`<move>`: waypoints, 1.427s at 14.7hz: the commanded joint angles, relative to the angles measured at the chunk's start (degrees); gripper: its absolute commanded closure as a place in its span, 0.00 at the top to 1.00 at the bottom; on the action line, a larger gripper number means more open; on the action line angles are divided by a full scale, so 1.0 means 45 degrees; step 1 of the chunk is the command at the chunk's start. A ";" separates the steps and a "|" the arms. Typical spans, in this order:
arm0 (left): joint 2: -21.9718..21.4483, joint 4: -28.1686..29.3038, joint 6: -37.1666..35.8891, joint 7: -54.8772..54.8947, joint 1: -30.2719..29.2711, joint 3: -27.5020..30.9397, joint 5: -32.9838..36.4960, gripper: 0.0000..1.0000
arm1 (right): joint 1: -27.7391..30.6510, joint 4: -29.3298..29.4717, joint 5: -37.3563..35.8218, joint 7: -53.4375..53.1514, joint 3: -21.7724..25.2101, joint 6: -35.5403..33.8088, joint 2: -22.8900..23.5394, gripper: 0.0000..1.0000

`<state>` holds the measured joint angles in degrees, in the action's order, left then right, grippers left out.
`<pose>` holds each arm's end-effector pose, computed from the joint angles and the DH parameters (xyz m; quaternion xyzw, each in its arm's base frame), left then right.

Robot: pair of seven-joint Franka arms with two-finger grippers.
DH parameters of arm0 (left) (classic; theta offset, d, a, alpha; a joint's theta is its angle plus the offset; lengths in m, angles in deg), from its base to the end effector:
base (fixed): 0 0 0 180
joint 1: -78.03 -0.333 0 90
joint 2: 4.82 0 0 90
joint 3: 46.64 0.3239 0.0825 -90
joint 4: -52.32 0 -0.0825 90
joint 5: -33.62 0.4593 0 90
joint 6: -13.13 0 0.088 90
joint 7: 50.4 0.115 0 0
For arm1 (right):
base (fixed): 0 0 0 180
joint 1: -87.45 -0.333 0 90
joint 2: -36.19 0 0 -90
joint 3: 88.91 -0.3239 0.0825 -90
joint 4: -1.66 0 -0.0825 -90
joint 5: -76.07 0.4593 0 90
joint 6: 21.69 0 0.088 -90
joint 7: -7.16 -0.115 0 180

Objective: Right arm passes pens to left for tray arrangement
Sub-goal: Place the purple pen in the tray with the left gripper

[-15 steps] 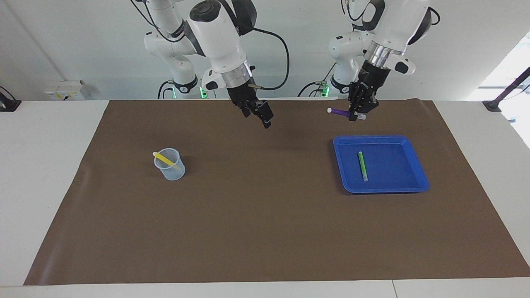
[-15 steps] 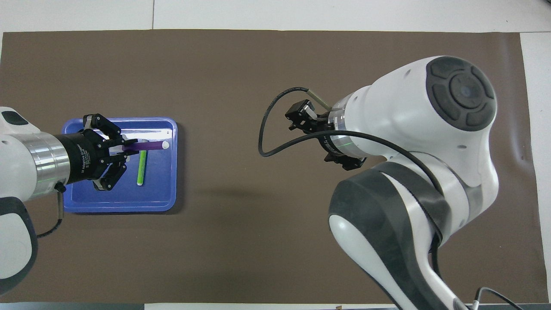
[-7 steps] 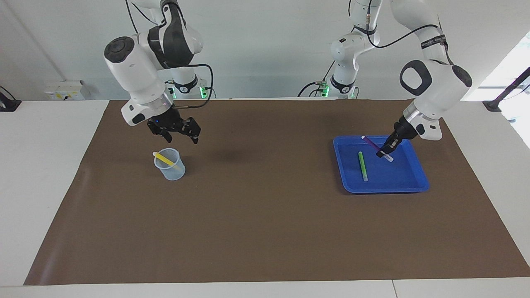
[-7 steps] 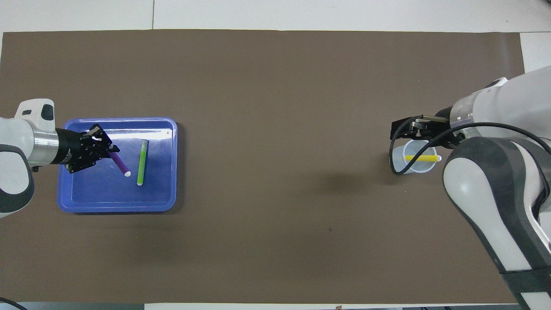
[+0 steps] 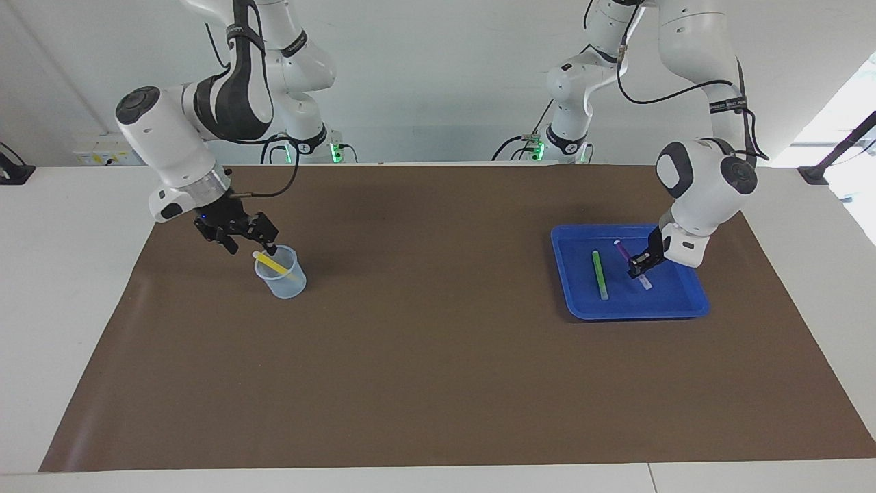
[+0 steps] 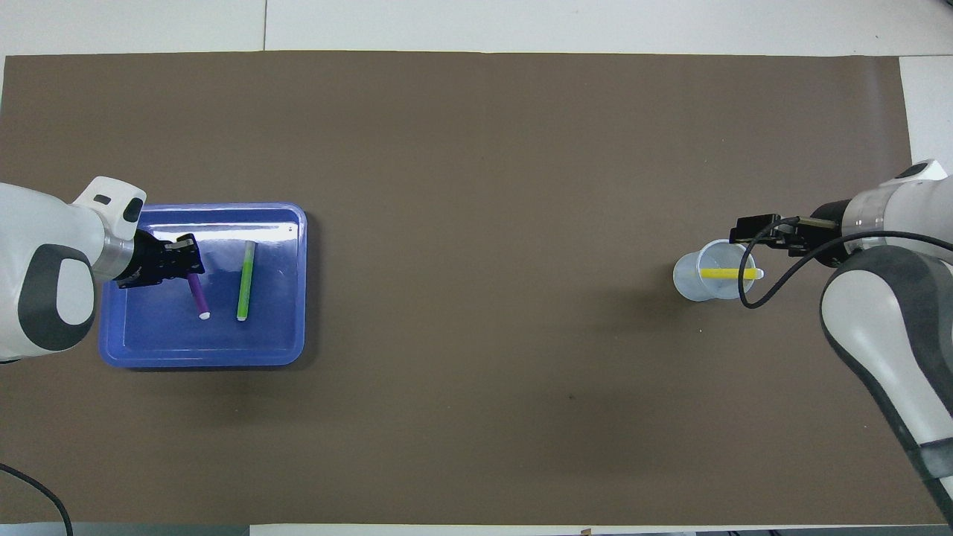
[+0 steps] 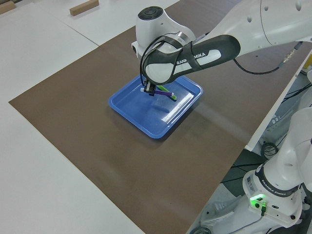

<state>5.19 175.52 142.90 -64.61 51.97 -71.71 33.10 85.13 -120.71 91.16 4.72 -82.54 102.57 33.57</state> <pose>0.6107 0.0094 0.2733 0.9895 0.1372 -0.0264 0.0375 0.6042 -0.0312 0.3976 -0.9848 0.1256 -0.0403 0.1133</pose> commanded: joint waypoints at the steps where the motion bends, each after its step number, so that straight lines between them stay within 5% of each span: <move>1: 0.0451 -0.0230 0.0265 0.0774 -0.0127 -0.0052 0.0817 0.00 | 0.0047 -0.0988 0.0631 0.0307 0.0263 0.0725 -0.0432 0.98; 8: 0.0588 -0.0152 0.0285 0.2238 -0.0128 -0.0052 0.0995 0.00 | 0.0066 -0.1829 0.2253 0.0853 0.0499 0.1430 -0.0432 0.92; 9: 0.0588 -0.0133 0.0285 0.2298 -0.0128 -0.0052 0.0995 0.20 | 0.0066 -0.1849 0.2273 0.0853 0.0499 0.1430 -0.0432 0.89; 10: 0.0588 -0.0152 0.0285 0.2299 -0.0128 -0.0052 0.0995 0.75 | 0.0066 -0.1926 0.2273 0.0853 0.0518 0.1430 -0.0451 0.87; 11: 0.0588 -0.0152 0.0266 0.2299 -0.0128 -0.0071 0.0995 1.00 | 0.0066 -0.2024 0.2292 0.0853 0.0518 0.1430 -0.0548 0.86; 17: 0.0549 -0.0639 -0.0610 0.2163 0.0009 -0.0091 0.0976 1.00 | 0.0066 -0.2278 0.2331 0.0853 0.0518 0.1430 -0.0666 0.81; 19: 0.0452 -0.1417 -0.1953 0.2104 0.0087 -0.0110 0.0918 1.00 | 0.0066 -0.2279 0.2331 0.0853 0.0518 0.1449 -0.0666 0.80; 21: 0.0200 -0.2199 -0.3418 0.2026 0.0107 -0.0169 0.0840 1.00 | 0.0066 -0.2279 0.2429 0.0815 0.0518 0.1450 -0.0666 0.69</move>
<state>7.19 169.43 133.90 -54.94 52.14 -72.30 36.56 85.14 -129.22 99.95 6.65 -80.28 107.87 32.10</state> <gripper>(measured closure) 0.000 0.238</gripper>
